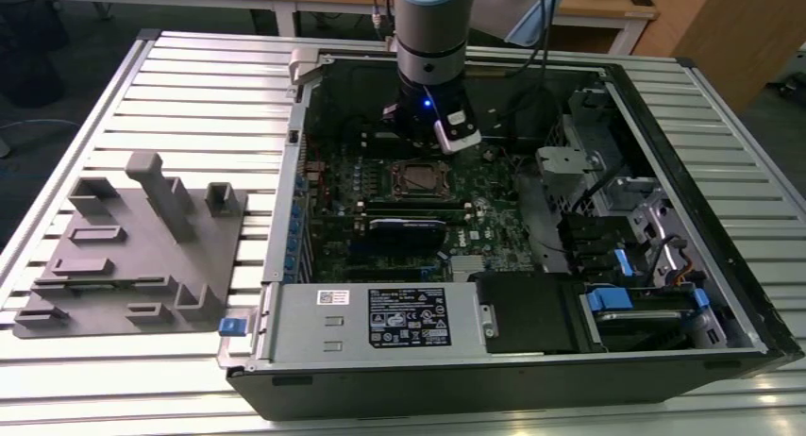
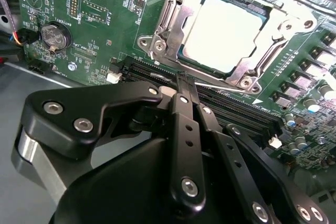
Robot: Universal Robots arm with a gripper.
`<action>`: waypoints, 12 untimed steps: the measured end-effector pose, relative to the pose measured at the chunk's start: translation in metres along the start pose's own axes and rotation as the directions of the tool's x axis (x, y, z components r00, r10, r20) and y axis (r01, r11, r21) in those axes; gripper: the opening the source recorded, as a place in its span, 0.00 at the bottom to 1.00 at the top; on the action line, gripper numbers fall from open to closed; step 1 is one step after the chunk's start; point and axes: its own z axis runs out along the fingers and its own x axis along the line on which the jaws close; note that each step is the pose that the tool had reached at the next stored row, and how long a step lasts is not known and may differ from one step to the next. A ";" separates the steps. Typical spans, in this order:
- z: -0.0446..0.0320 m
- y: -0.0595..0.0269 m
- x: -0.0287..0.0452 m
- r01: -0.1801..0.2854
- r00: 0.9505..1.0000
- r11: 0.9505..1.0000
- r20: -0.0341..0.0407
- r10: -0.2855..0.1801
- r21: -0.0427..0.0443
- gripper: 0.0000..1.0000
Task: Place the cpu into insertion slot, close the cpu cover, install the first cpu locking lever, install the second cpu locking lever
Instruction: 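Install the first cpu locking lever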
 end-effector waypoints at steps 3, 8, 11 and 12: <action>0.0004 0.0000 0.0001 -0.009 1.000 1.000 0.002 0.009 0.001 0.11; 0.0005 0.0001 -0.0006 -0.009 1.000 1.000 0.002 0.009 0.001 0.11; 0.0006 0.0003 -0.0006 -0.009 1.000 1.000 0.002 0.009 0.001 0.11; 0.0006 0.0006 -0.0006 -0.009 1.000 1.000 0.002 0.009 0.001 0.11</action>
